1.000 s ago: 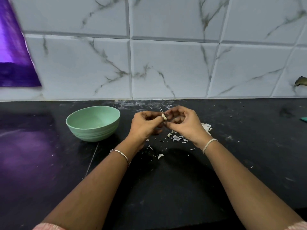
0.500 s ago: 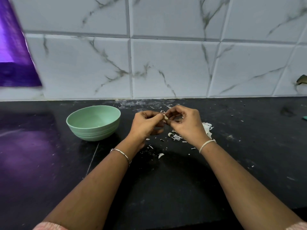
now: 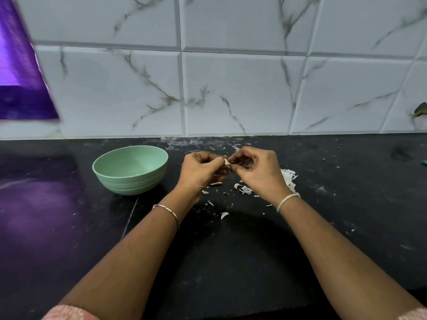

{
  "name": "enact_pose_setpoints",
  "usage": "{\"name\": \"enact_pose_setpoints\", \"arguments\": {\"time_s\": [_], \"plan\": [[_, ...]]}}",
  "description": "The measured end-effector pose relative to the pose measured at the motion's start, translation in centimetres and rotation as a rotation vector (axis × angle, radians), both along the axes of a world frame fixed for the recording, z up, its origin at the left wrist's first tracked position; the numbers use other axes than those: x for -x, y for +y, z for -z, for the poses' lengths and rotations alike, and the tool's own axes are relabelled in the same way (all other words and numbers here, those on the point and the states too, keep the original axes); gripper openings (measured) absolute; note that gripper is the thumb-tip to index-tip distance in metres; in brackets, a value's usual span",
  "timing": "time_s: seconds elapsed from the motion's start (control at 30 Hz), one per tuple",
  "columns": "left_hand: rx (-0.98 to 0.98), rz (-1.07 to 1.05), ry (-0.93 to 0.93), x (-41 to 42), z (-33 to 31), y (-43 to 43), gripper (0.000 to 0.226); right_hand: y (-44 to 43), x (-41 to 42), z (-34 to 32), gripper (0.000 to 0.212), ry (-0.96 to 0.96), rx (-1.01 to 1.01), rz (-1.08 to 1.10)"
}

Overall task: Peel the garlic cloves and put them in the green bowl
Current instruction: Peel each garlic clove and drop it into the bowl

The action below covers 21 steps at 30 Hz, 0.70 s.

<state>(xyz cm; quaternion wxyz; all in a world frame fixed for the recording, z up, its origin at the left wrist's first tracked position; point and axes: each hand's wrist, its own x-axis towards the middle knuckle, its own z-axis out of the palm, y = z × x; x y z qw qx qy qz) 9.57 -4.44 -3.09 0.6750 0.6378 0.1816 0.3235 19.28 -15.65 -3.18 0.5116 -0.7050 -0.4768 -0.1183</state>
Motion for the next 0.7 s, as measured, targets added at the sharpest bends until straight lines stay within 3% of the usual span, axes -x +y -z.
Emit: {"name": "enact_pose_setpoints", "arguments": {"time_s": [0.47, 0.7], "plan": [[0.062, 0.039, -0.036, 0.41, -0.66, 0.13, 0.009, 0.13, 0.15, -0.28, 0.019, 0.277, -0.135, -0.124], [0.109, 0.045, -0.022, 0.32, -0.69, -0.26, 0.01, 0.03, 0.29, -0.16, 0.026, 0.159, -0.091, -0.068]]}}
